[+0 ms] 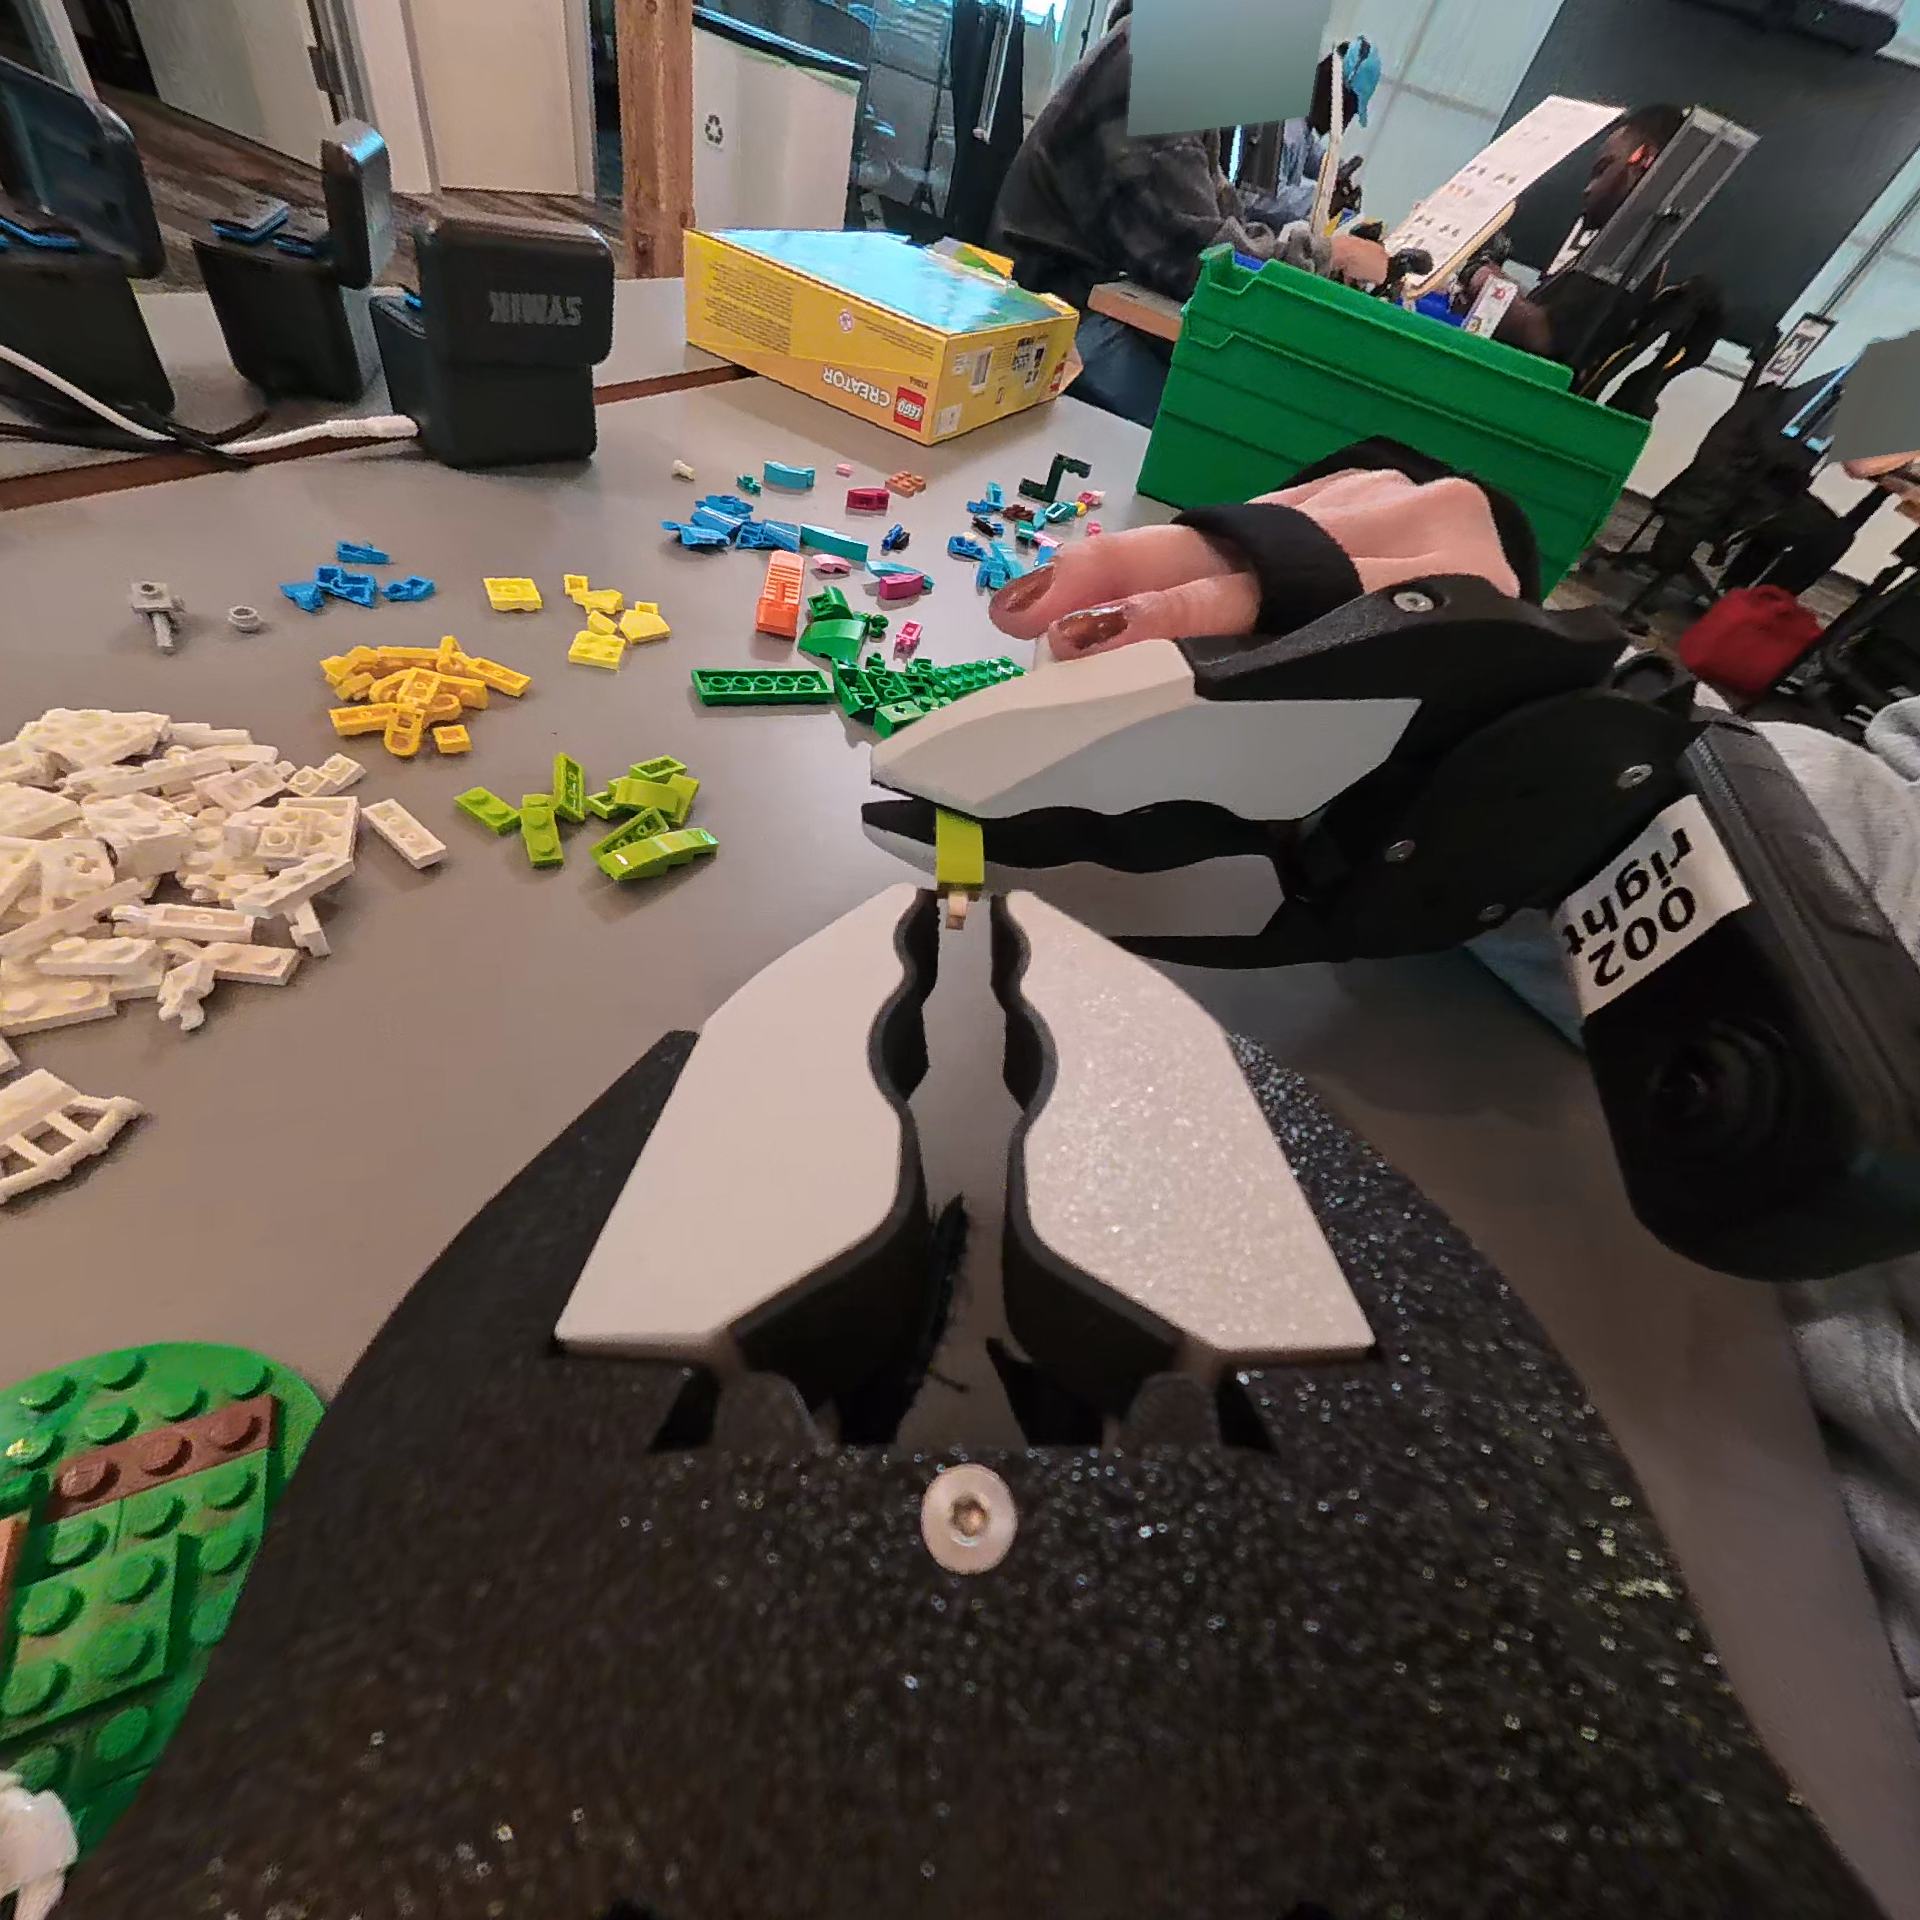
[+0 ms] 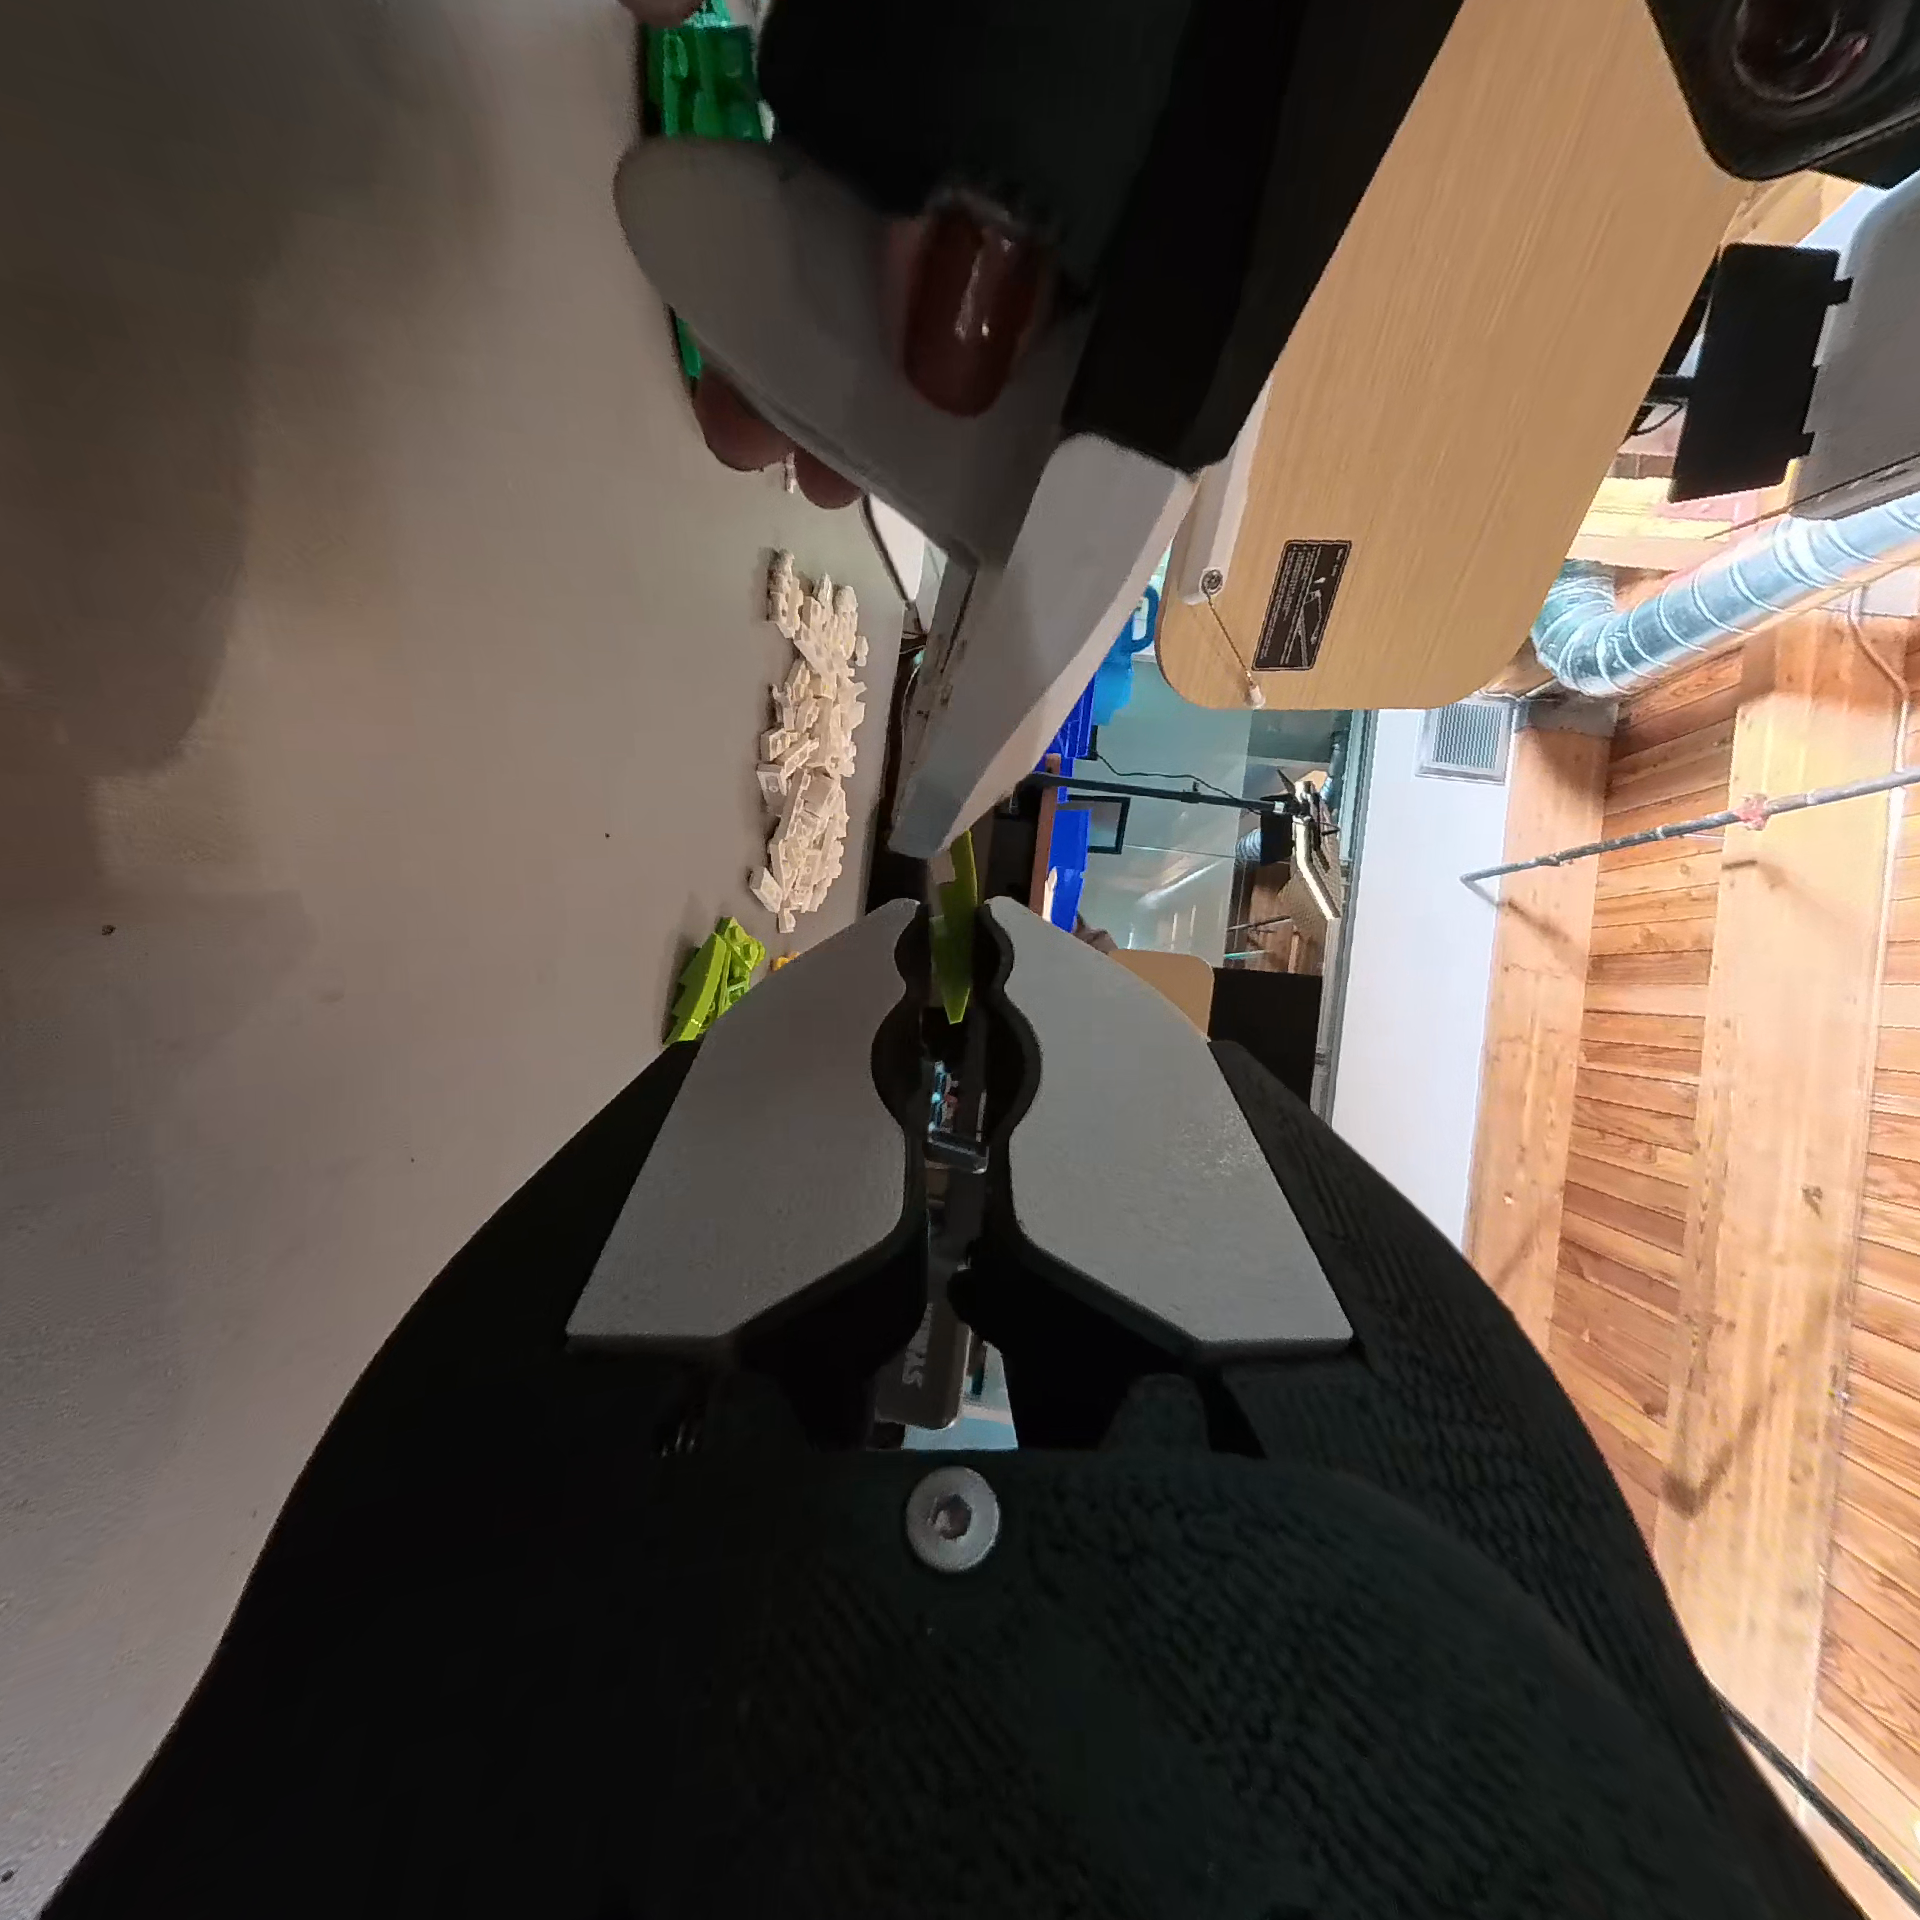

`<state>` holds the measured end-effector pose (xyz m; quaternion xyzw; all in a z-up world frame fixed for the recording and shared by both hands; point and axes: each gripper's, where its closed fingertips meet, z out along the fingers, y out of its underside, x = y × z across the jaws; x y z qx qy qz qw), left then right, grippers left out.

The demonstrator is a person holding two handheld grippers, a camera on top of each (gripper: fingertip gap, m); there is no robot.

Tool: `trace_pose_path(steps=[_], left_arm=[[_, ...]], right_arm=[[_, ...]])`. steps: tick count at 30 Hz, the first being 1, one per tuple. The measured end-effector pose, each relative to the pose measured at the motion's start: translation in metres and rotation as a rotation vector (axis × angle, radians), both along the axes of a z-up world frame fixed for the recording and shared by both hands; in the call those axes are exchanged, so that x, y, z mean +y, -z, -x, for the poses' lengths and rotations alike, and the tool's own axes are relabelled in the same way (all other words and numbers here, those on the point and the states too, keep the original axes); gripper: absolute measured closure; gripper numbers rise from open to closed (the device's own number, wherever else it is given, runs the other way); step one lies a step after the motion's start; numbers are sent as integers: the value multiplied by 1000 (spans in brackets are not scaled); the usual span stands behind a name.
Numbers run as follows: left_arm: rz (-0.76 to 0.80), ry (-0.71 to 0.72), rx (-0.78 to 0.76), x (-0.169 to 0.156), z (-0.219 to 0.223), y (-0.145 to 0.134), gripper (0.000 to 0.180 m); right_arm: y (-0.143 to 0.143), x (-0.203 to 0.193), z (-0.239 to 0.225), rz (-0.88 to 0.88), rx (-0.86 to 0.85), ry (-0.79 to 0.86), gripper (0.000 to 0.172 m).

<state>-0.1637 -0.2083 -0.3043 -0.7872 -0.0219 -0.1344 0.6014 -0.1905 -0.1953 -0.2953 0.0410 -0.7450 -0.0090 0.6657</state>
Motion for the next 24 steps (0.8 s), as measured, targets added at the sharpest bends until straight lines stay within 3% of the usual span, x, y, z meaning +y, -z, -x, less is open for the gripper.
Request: trace_pose_path(steps=[8, 19, 24], left_arm=[[19, 9, 72, -3, 1, -1, 178], [-6, -61, 387, -4, 8, -9, 180], [-16, -70, 428, -5, 9, -13, 180]], right_arm=[[-2, -2, -2, 34, -9, 3, 165], [14, -8, -5, 891, -412, 98, 166], [15, -14, -7, 1183, -531, 92, 166]])
